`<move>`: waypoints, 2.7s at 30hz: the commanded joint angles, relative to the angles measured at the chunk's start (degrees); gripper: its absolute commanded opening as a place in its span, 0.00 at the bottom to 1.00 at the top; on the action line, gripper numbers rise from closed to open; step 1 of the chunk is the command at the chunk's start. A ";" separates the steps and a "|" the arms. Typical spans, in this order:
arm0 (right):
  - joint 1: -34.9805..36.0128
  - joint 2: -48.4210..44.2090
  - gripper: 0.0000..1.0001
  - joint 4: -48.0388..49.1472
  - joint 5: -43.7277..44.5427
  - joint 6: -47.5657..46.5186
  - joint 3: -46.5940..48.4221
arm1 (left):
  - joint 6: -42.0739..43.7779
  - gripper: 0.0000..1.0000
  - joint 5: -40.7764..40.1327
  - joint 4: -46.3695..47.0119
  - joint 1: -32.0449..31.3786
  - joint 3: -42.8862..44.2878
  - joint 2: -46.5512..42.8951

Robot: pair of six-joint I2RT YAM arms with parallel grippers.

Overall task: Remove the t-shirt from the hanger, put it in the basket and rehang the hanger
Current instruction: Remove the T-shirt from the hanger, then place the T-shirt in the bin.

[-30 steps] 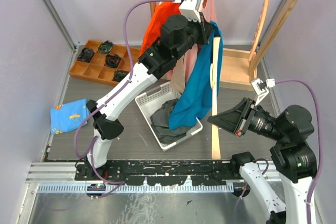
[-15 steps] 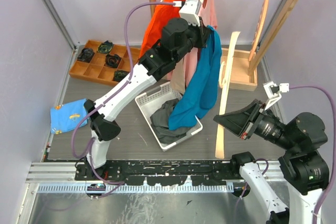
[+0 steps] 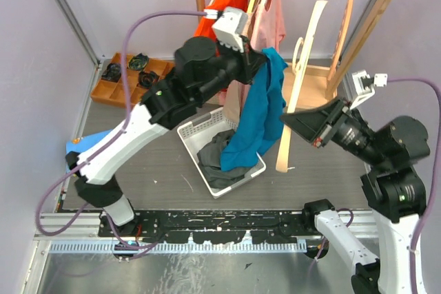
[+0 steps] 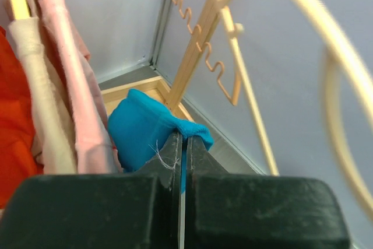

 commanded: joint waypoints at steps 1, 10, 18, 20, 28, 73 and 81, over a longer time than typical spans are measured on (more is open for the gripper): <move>0.17 3.18 0.01 10.24 1.58 1.39 0.05 | 0.83 0.00 -1.18 -1.25 -0.60 -1.44 -8.73; 0.18 7.42 0.01 13.45 4.88 2.70 -3.02 | 2.05 0.00 2.57 1.54 -0.61 2.00 -15.54; 0.15 8.93 0.01 16.22 3.96 3.89 -4.53 | 5.68 0.00 -0.88 -2.07 -0.68 10.56 -15.61; 0.18 8.67 0.01 16.56 4.10 4.23 -4.94 | 6.64 0.00 -1.69 -1.79 -0.70 10.82 -16.21; 0.16 7.80 0.01 16.74 4.52 5.06 -5.90 | 8.71 0.00 -3.72 -1.29 -0.67 10.97 -17.92; 0.18 8.82 0.01 18.25 2.52 5.54 -7.65 | 7.11 0.00 -12.33 7.22 -0.61 -8.10 -23.75; 0.16 8.58 0.01 18.16 2.93 5.61 -8.19 | 2.54 0.00 -14.80 4.58 -1.03 -19.62 -25.07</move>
